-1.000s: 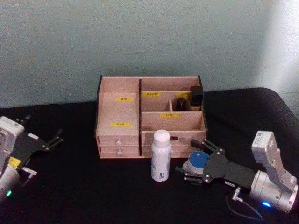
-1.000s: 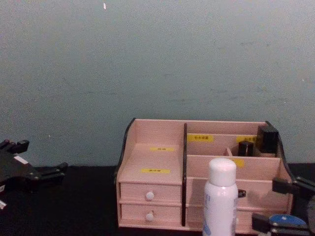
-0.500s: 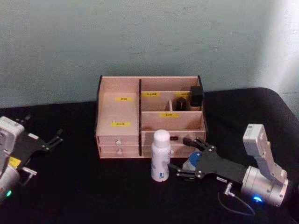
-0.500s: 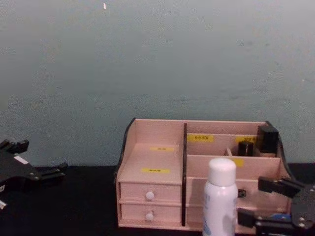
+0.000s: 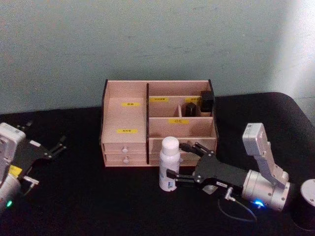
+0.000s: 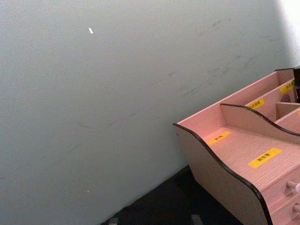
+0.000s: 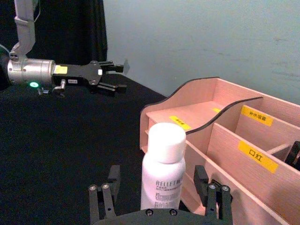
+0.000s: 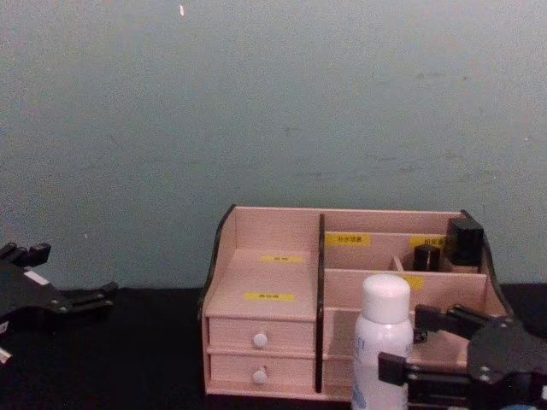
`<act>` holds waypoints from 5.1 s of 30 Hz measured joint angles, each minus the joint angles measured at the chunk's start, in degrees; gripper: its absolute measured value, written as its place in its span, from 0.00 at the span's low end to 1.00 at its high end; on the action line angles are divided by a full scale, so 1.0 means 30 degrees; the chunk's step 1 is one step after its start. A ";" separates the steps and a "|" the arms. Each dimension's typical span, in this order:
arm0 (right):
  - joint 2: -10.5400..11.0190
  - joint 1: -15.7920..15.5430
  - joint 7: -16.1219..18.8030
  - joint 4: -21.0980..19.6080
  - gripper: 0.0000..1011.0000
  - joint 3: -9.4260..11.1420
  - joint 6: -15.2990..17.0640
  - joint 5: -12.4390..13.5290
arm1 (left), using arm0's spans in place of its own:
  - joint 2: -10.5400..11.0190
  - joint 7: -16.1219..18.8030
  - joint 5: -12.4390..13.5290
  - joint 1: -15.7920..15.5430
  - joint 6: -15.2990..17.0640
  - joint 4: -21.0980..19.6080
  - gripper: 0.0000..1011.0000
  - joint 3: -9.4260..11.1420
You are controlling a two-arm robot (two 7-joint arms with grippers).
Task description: Pick up the facial cleanser and watermelon frost from the table and place them into the tiered storage box.
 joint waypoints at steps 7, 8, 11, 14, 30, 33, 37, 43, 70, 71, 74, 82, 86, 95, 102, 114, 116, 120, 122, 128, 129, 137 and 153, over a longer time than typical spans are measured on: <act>-0.0397 0.0625 0.0026 0.0681 0.99 -0.0277 0.0347 0.0057 | 0.0000 0.0000 0.0002 0.0000 0.0000 0.0000 0.99 0.0001; -0.0472 0.0741 0.0026 0.0828 0.99 -0.0339 0.0415 0.0056 | 0.0000 0.0000 0.0001 -0.0001 0.0000 0.0000 0.99 0.0000; -0.0584 0.0909 0.0033 0.1065 0.99 -0.0424 0.0508 0.0069 | 0.0000 -0.0001 0.0001 0.0000 0.0000 -0.0001 0.99 -0.0001; -0.0722 0.1107 0.0077 0.1365 0.99 -0.0543 0.0619 0.0096 | 0.0000 0.0000 0.0000 0.0001 0.0000 0.0000 0.99 0.0000; -0.1292 0.1857 0.0029 0.2529 0.99 -0.1125 0.1067 -0.0126 | 0.0000 0.0000 0.0001 -0.0001 0.0000 -0.0001 0.99 0.0000; -0.1384 0.1953 -0.0075 0.2681 0.99 -0.1170 0.1162 -0.0184 | -0.0001 0.0000 0.0001 0.0001 0.0000 0.0000 0.99 0.0000; -0.1470 0.2023 -0.0255 0.2763 0.99 -0.1203 0.1353 -0.0274 | 0.0000 0.0000 0.0002 0.0000 0.0000 0.0000 0.99 0.0000; -0.1456 0.2018 -0.0244 0.2756 0.99 -0.1203 0.1341 -0.0276 | 0.0000 -0.0001 0.0001 0.0000 0.0000 -0.0001 0.99 -0.0001; -0.1423 0.1984 -0.0191 0.2710 0.59 -0.1172 0.1244 -0.0257 | 0.0000 0.0000 0.0001 0.0000 0.0000 0.0000 0.99 0.0000; -0.1422 0.1985 -0.0192 0.2710 0.59 -0.1172 0.1242 -0.0255 | 0.0000 0.0000 0.0001 0.0000 0.0000 0.0000 0.99 0.0000; -0.1422 0.1984 -0.0192 0.2710 0.59 -0.1172 0.1237 -0.0253 | 0.0000 0.0001 0.0001 0.0000 0.0000 0.0000 0.99 0.0000; -0.1422 0.1984 -0.0192 0.2711 0.59 -0.1173 0.1232 -0.0249 | 0.0000 0.0000 0.0002 0.0000 0.0000 0.0000 0.99 0.0000; -0.1377 0.1960 -0.0111 0.2657 0.59 -0.1171 0.1159 -0.0213 | 0.0000 0.0000 0.0001 0.0000 0.0000 0.0000 0.99 0.0000; -0.0493 0.1596 0.0805 0.0989 0.59 -0.0807 0.1746 0.0953 | 0.0000 0.0000 0.0001 0.0000 0.0000 0.0000 0.99 0.0001; 0.0041 0.1580 0.0628 -0.0475 0.59 -0.0166 0.2392 0.2193 | 0.0000 0.0000 0.0001 0.0000 0.0000 0.0000 0.99 0.0000; -0.0845 0.3442 -0.1252 0.0439 0.59 0.0212 0.2326 0.2181 | 0.0000 0.0000 0.0001 0.0000 0.0000 0.0000 0.99 -0.0001; -0.1007 0.3729 -0.1463 0.0724 0.59 0.0205 0.2310 0.2016 | 0.0000 0.0001 0.0001 0.0000 0.0000 -0.0001 0.99 0.0000; -0.1430 0.4442 -0.1755 0.1599 0.59 0.0160 0.2218 0.1646 | 0.0000 -0.0001 0.0001 0.0000 0.0000 0.0000 0.99 0.0000; -0.1684 0.4819 -0.1903 0.2150 0.59 0.0125 0.2129 0.1394 | 0.0000 0.0000 0.0001 0.0000 0.0000 0.0000 0.99 -0.0001; -0.2536 0.6043 -0.1877 0.4137 0.59 0.0056 0.1776 0.0890 | 0.0000 -0.0001 0.0001 -0.0001 0.0000 -0.0001 0.99 0.0000; -0.2620 0.6172 -0.1852 0.4344 0.59 0.0045 0.1734 0.0827 | 0.0000 0.0000 0.0001 0.0000 0.0000 0.0000 0.99 0.0000; -0.3563 0.7411 -0.1666 0.6496 0.59 -0.0011 0.1272 0.0244 | 0.0000 0.0000 0.0001 0.0000 0.0000 -0.0001 0.99 0.0000; -0.4739 0.8857 -0.1370 0.9536 0.59 0.0362 0.0586 -0.0598 | 0.0000 0.0000 0.0001 0.0000 0.0000 0.0000 0.99 0.0000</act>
